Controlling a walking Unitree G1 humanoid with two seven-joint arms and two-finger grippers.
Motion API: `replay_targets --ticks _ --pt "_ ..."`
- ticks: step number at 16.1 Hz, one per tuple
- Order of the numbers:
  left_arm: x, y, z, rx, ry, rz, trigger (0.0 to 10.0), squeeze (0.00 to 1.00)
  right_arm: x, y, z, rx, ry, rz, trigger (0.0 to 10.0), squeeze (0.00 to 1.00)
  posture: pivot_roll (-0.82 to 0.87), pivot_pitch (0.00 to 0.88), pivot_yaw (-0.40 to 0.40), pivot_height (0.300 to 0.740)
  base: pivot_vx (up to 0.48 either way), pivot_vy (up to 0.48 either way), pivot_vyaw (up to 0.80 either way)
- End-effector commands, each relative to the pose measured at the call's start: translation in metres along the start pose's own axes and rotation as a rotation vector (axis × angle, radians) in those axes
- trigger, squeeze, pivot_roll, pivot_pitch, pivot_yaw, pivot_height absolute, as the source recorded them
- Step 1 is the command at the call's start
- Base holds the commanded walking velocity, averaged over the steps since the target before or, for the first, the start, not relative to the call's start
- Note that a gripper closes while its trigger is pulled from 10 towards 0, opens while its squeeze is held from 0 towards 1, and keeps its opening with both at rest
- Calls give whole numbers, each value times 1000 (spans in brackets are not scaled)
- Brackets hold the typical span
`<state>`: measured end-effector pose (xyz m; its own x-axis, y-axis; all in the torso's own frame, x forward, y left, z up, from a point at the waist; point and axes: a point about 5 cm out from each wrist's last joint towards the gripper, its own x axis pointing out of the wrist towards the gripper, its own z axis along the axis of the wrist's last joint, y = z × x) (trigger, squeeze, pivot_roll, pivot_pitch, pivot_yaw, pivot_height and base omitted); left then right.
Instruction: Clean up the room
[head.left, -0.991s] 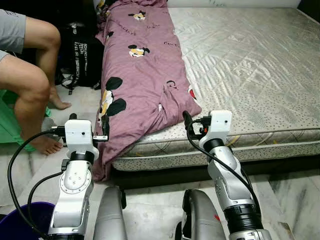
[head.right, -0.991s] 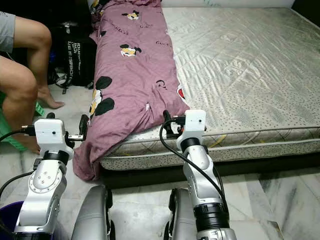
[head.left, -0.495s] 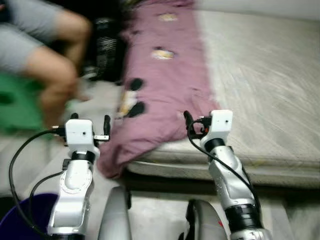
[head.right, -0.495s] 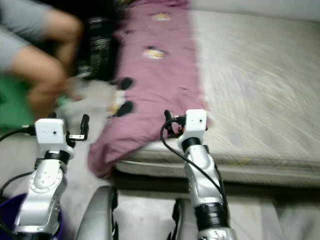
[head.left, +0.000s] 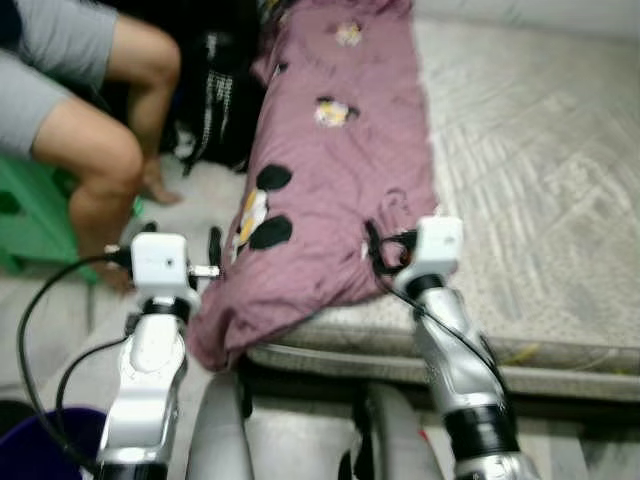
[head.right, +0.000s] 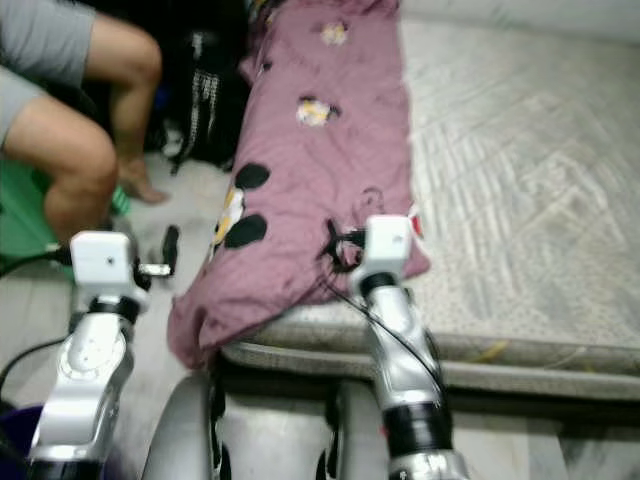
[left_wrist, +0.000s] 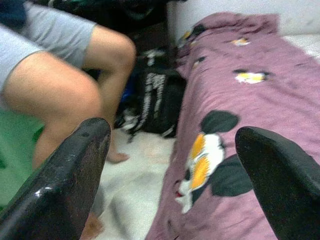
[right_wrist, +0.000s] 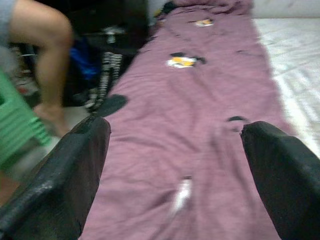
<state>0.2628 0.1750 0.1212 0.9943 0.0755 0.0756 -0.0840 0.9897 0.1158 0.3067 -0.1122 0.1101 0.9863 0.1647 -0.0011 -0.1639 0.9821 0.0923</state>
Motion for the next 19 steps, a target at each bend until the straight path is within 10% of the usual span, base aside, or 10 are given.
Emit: replay_targets --ticks 1,10,19 --pt "-1 -2 -1 3 7 -8 10000 0 -1 -7 -2 -5 15 -17 10000 0 69 74 -26 587 0 0 0" --pt "-1 -3 1 -7 2 20 10000 0 7 -8 -13 -27 106 24 10000 0 97 69 -55 542 0 0 0" --pt "-51 35 8 72 40 158 10000 0 58 34 -10 -24 166 134 10000 0 293 154 -107 542 0 0 0"
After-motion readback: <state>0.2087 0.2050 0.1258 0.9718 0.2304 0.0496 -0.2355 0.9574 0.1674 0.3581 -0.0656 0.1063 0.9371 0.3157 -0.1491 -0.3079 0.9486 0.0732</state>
